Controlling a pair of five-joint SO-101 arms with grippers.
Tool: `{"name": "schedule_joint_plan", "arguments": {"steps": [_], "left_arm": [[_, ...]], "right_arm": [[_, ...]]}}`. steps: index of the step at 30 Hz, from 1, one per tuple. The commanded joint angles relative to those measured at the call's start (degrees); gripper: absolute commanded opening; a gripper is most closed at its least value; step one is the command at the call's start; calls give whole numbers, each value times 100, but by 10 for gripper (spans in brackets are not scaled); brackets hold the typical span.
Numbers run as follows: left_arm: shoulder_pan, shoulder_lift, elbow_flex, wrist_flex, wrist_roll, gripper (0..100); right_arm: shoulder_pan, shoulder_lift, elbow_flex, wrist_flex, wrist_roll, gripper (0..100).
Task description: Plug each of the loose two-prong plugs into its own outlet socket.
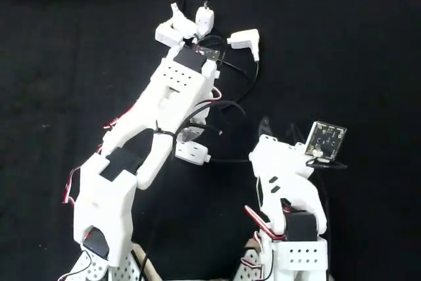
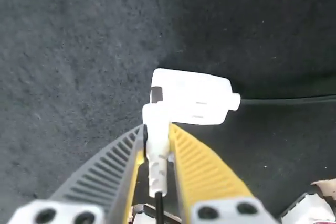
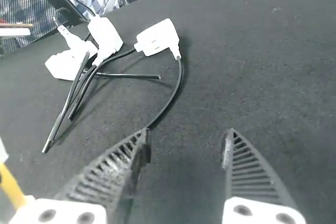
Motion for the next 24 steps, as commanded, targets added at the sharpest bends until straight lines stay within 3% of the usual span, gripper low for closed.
{"name": "schedule_joint_plan", "arguments": {"steps": [1,5,12,24], "left_arm": [[-4,-123,-13,88,-62,30],[48,-703,75,88,-35,30],[171,-1108,1279,62,114,29],[-84,-492,268,44,114,29]], "right_arm": [[-97,-224,57,0,44,227],[-97,-224,57,-9,44,227],[-97,-224,57,-9,44,227],[-105,-224,57,-9,44,227]]}}
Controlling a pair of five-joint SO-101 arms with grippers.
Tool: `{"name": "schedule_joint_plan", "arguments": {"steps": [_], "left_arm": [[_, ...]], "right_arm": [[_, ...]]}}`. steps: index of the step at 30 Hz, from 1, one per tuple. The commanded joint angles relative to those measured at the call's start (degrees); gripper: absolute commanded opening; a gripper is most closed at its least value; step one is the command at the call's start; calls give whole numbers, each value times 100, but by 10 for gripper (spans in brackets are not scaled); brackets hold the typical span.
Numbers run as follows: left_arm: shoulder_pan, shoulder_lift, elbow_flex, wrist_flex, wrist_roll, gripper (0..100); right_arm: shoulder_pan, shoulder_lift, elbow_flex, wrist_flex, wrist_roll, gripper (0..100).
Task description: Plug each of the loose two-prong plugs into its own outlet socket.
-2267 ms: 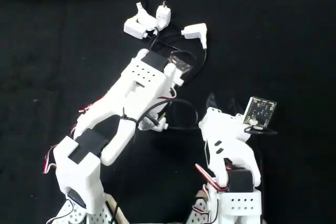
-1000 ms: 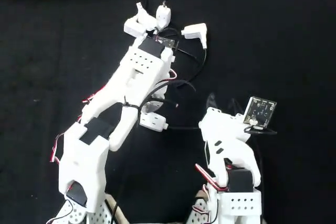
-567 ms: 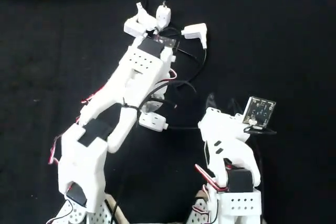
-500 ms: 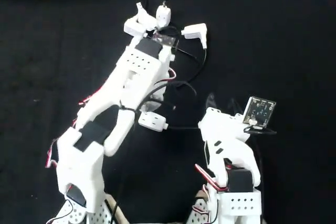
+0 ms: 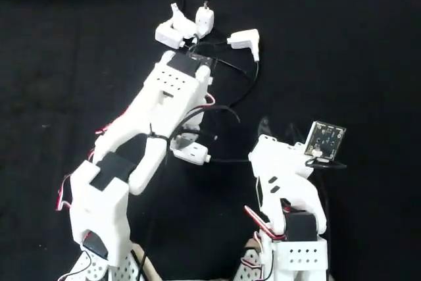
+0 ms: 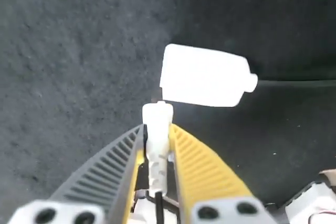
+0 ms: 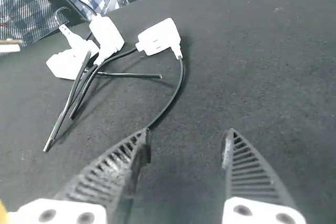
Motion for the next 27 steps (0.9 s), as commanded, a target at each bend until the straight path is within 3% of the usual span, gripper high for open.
{"name": "schedule_joint_plan", "arguments": {"steps": [1,8,27], "left_arm": [[-4,88,-637,132,35,29],[286,79,-479,141,70,29],[277,53,-136,97,299,29]], "right_arm": [[-70,-224,57,-9,44,227],[-70,-224,57,-9,44,227],[-70,-224,57,-9,44,227]]}}
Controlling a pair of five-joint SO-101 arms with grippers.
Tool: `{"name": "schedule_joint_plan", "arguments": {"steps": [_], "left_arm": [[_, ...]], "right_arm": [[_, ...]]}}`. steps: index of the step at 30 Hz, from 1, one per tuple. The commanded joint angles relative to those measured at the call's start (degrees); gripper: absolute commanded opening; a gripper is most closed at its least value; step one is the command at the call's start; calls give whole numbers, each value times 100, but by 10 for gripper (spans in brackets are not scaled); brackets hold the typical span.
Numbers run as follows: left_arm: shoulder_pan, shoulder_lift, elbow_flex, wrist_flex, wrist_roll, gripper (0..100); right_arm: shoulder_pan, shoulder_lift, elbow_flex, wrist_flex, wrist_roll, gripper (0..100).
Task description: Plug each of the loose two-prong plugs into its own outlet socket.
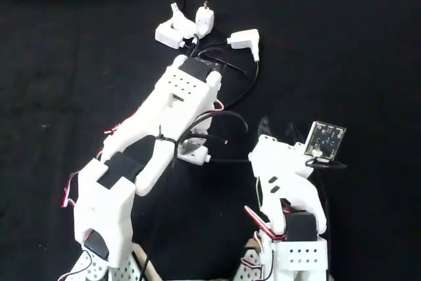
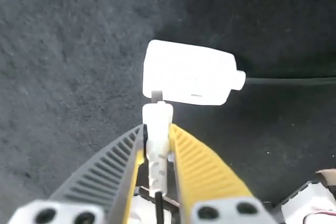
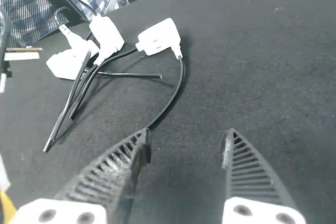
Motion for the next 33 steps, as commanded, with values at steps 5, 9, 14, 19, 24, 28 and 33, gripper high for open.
{"name": "schedule_joint_plan", "arguments": {"steps": [5,9,14,19,24,28,33], "left_arm": [[-40,-141,-224,26,44,29],[-110,-123,-426,26,53,29],[-57,-123,-268,35,35,30],[-57,-114,-277,9,53,30],[-48,-114,-145,-149,70,30],[-66,-114,48,-229,79,30],[-66,-123,40,-290,79,30]], "right_arm": [[-70,-224,57,-9,44,227],[-70,-224,57,-9,44,227],[-70,-224,57,-9,44,227],[-70,-224,57,-9,44,227],[-70,-224,57,-9,44,227],[-70,-224,57,-9,44,227],[-70,-224,57,-9,44,227]]}}
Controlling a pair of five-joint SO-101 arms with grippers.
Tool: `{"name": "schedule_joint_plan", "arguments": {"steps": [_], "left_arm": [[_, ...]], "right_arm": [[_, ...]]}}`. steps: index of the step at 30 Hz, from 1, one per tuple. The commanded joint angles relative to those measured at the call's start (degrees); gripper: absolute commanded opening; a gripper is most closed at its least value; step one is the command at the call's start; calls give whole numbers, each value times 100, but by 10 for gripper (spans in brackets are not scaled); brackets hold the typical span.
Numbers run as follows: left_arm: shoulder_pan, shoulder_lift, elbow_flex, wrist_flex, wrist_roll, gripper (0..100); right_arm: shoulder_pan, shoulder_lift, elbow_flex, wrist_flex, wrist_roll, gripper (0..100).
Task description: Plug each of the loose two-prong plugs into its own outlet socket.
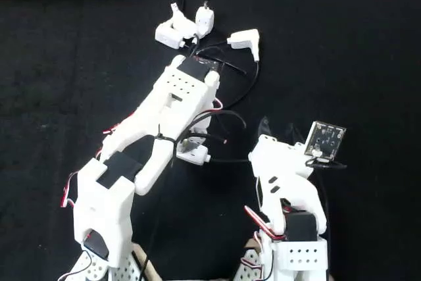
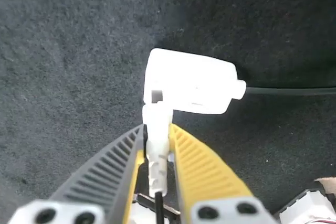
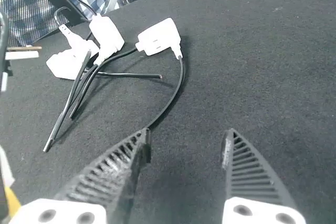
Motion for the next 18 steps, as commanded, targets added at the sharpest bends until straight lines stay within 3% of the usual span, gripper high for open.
{"name": "schedule_joint_plan", "arguments": {"steps": [1,18], "left_arm": [[-13,-123,-31,-88,62,30],[-13,-114,585,-246,53,30]], "right_arm": [[-70,-224,57,-9,44,227],[-70,-224,57,-9,44,227]]}}
